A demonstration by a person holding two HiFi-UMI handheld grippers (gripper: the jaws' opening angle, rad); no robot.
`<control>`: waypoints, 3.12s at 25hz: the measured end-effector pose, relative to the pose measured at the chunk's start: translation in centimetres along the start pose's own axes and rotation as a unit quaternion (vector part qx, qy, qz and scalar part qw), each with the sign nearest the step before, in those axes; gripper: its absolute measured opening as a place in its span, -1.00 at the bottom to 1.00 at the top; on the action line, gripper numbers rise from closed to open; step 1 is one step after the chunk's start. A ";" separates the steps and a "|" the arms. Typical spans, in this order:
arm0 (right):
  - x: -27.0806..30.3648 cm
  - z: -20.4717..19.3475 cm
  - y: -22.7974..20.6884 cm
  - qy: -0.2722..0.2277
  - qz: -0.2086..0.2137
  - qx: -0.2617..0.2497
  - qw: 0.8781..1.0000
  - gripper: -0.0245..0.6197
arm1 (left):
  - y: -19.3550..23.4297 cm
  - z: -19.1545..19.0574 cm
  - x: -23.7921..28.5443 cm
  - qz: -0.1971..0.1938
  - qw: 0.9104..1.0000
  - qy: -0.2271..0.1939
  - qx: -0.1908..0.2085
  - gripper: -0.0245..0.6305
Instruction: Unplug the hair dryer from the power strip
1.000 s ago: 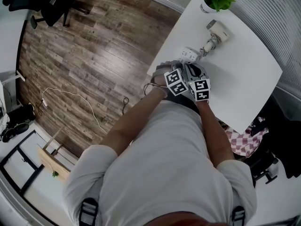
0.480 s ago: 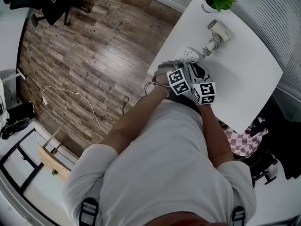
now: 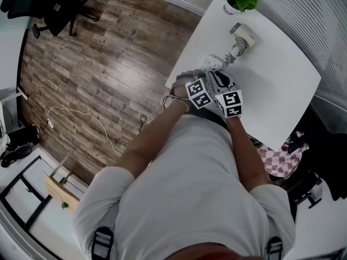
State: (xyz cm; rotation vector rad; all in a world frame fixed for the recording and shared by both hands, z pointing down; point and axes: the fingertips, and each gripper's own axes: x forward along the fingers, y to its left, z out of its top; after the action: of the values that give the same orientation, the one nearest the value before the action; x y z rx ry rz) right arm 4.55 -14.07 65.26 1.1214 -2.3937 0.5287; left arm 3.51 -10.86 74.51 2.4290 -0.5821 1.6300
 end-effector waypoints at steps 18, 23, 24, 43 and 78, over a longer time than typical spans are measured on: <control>-2.9 -2.6 -1.3 0.028 -0.013 0.007 0.999 -0.72 | -0.1 -0.2 -0.2 -0.009 1.000 -0.002 0.017 -0.84; -4.9 -4.1 -3.3 0.040 -0.035 0.018 0.998 -0.72 | 0.0 -0.2 -0.1 -0.016 1.000 -0.003 0.018 -0.84; -5.3 -4.4 -3.6 0.044 -0.037 0.019 0.998 -0.72 | -0.1 -0.2 -0.1 -0.017 1.000 -0.002 0.018 -0.84; -7.4 -7.8 -4.8 0.079 -0.042 0.019 0.996 -0.72 | 0.0 -0.2 -0.2 -0.017 1.000 0.000 0.016 -0.84; -11.1 -5.9 -5.7 0.055 -0.094 0.055 0.992 -0.53 | 1.4 5.1 -6.8 0.010 0.981 -0.185 -0.051 -0.84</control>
State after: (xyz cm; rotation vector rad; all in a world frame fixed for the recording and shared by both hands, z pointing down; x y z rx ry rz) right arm 16.75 -7.62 65.01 1.3153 -2.1601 0.6473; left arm 5.02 -12.25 66.14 2.6694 -0.7238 1.1234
